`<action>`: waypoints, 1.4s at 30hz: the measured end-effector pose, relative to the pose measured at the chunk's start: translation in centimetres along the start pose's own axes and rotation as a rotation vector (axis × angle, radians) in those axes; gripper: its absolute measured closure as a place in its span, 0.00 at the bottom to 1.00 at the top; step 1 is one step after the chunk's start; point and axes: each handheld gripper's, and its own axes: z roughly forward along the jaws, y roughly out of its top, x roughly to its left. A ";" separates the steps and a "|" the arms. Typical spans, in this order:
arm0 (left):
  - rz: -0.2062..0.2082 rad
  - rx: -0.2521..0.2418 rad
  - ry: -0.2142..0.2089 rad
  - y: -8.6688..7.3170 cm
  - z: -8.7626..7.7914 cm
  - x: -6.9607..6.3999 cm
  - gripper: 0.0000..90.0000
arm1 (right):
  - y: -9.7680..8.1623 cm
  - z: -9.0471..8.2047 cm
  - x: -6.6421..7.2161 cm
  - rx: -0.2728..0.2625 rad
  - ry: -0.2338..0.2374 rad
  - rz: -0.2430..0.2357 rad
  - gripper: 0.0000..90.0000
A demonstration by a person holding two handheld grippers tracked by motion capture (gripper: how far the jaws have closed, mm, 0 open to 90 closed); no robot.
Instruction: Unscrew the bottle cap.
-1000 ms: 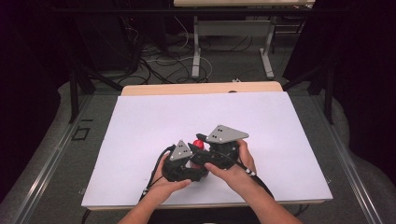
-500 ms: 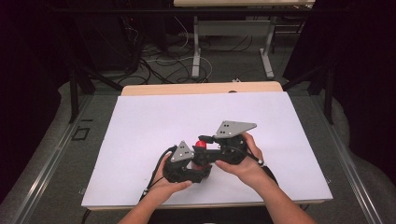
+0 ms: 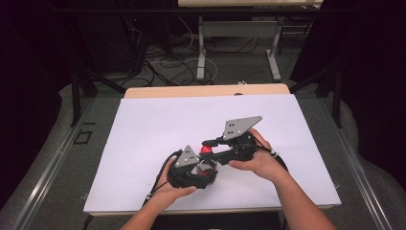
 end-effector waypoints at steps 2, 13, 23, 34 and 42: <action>-0.002 0.001 0.000 0.0 0.0 0.0 0.33 | -0.1 0.0 -0.1 -0.003 0.008 0.023 0.63; -0.017 -0.002 0.023 0.0 -0.1 0.4 0.33 | -0.1 0.5 2.7 -0.109 -0.273 0.134 0.52; -0.025 -0.007 0.023 0.0 -0.1 0.4 0.33 | 0.1 2.3 4.0 -0.067 -0.419 0.155 0.59; -0.035 -0.006 0.030 0.0 -0.2 0.6 0.33 | 0.2 2.2 4.7 -0.062 -0.464 0.153 0.67; -0.022 -0.004 0.027 0.0 -0.2 0.5 0.33 | 0.1 1.3 3.0 -0.048 -0.300 0.135 0.67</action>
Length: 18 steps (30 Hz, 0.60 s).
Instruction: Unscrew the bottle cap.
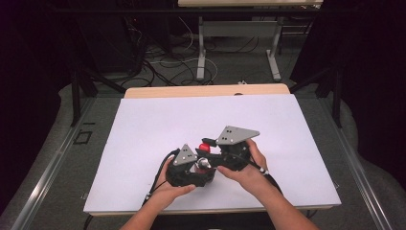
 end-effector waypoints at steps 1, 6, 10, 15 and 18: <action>-0.004 -0.003 -0.005 0.0 0.0 0.0 0.33 | 0.0 0.0 -0.4 -0.004 0.036 -0.017 0.67; -0.009 -0.006 -0.005 0.0 0.0 -0.1 0.33 | 0.3 0.1 -2.0 0.019 0.161 -0.053 0.68; -0.007 -0.002 -0.008 0.0 0.1 -0.1 0.33 | 0.4 0.3 -2.8 0.022 0.232 -0.104 0.68; -0.006 -0.001 -0.001 0.0 0.1 -0.1 0.33 | 0.4 0.4 -2.8 0.021 0.244 -0.131 0.67; -0.011 -0.002 -0.006 0.0 0.0 0.1 0.33 | 0.3 0.3 -2.2 -0.004 0.213 -0.065 0.55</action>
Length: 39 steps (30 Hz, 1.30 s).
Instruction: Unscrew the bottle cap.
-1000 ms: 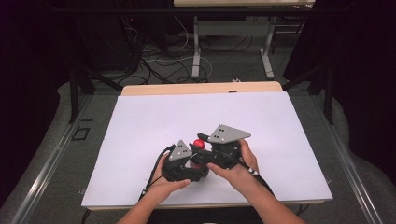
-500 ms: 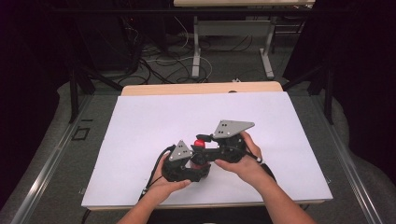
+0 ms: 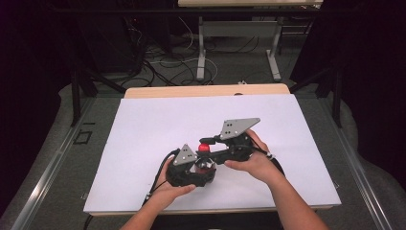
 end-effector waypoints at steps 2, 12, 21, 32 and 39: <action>-0.001 0.005 0.005 0.0 -0.1 0.1 0.33 | 0.1 -0.2 0.5 -0.020 -0.033 0.014 0.52; -0.010 -0.006 0.015 0.0 0.1 0.0 0.33 | 0.7 0.0 2.2 -0.061 -0.239 0.052 0.50; -0.011 -0.006 0.010 0.1 -0.2 0.1 0.33 | 0.4 1.5 3.0 -0.014 -0.318 0.046 0.53; -0.006 0.001 0.016 0.0 -0.1 0.2 0.33 | 0.1 1.1 2.7 -0.011 -0.304 0.071 0.63; -0.008 -0.005 0.019 0.0 -0.2 0.2 0.33 | 0.0 0.6 2.7 -0.008 -0.264 0.072 0.67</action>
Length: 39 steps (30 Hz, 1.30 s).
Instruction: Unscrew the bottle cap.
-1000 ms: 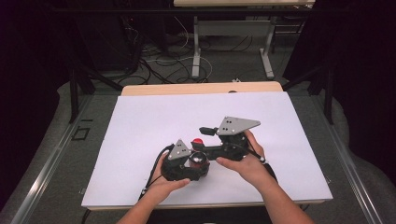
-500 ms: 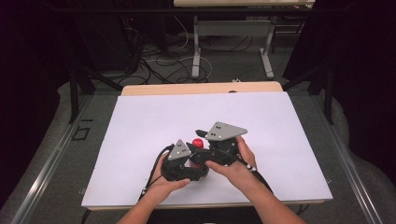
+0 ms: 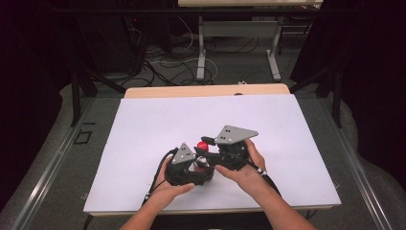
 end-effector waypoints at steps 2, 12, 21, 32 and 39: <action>0.002 0.008 -0.002 0.0 0.0 0.0 0.33 | 0.0 0.0 -0.3 -0.001 0.015 0.010 0.67; 0.006 0.002 -0.020 0.0 0.0 -0.3 0.33 | 0.5 -0.1 -2.0 0.045 0.193 -0.092 0.68; 0.036 0.012 -0.040 0.0 0.2 -0.6 0.33 | 0.5 -0.1 -4.0 0.048 0.361 -0.168 0.68; 0.012 0.003 -0.020 0.0 0.1 -0.3 0.33 | 0.6 -1.0 -1.6 -0.030 0.142 0.011 0.56; 0.008 0.011 -0.024 0.1 0.0 -0.3 0.33 | 0.2 0.0 -0.1 -0.037 -0.019 0.051 0.55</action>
